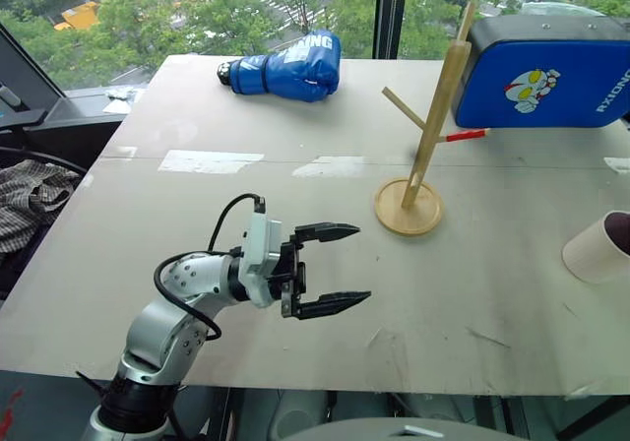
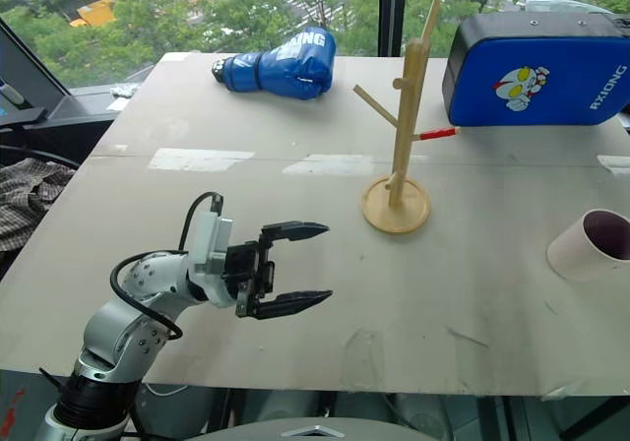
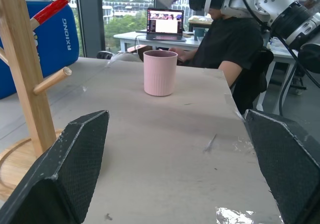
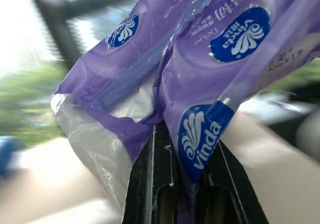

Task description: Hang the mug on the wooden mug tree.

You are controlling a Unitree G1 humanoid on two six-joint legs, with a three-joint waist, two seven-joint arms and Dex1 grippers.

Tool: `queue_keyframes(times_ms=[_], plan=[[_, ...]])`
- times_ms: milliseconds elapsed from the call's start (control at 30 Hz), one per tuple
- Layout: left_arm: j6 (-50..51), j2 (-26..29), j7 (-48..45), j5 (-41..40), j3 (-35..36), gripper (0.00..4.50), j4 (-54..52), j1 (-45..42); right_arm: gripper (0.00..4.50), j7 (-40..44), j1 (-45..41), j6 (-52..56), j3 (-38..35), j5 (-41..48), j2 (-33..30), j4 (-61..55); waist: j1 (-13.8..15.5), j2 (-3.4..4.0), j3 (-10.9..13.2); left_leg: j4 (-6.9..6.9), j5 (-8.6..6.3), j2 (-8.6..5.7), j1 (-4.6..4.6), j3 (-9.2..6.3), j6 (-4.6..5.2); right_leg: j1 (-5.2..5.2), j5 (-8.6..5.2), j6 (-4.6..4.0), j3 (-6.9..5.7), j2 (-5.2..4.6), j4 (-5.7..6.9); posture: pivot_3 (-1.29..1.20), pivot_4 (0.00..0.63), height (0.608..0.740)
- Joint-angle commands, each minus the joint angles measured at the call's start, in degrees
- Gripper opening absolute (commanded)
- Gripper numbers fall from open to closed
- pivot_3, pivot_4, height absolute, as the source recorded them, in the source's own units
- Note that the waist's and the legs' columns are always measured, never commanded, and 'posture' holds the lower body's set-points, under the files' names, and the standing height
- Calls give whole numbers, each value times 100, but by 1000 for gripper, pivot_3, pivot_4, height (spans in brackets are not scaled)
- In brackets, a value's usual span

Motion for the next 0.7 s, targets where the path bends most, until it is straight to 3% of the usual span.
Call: queue_keyframes(times_ms=[33, 133, 300, 467, 633, 700], plan=[[-76, -50, -5, -8, 29, 4500, -20, -45, 12, -535, 6, 293, 302, -794, -151, 578, -11, 4, -2, -1, 0, 1, 2, 5, 0, 0, 0, 0, 6, 1, 1, 0, 150, 740], [-101, -94, 24, 22, 12, 4500, -74, 13, 12, -893, -263, 694, 672, -1131, -64, 1218, -93, 11, -6, -2, -1, 5, 7, 23, 2, 0, 0, 0, 25, 2, 5, 0, 150, 740], [-43, -164, 144, -12, -11, 4500, -199, 23, 12, -584, -504, 1108, 998, -1352, 16, 1617, -147, 34, -13, -3, -5, 6, 8, 29, 9, -3, 0, 0, 34, 16, 5, 0, 150, 740], [-7, -188, 148, -69, -33, 4500, -194, -37, 1759, -46, -251, 1005, 1213, -1895, -160, 1602, -141, 36, -14, -4, -6, 6, 6, 31, 11, -6, 0, 2, 35, 19, 3, 0, 150, 740], [-6, -183, 98, -100, -4, 4500, -98, -110, 3785, 1391, 1303, -142, 1469, -3190, -590, 785, -79, 38, -15, -7, -7, 4, 4, 27, 12, -8, -1, 4, 30, 19, -1, 0, 150, 740], [-15, -173, 61, -103, 0, 4500, -66, -111, 3785, 2114, 1993, -662, 1272, -3521, -661, 524, -96, 28, -12, -13, -7, 5, 7, 28, 12, -7, -3, 7, 34, 23, -3, 0, 150, 740]])
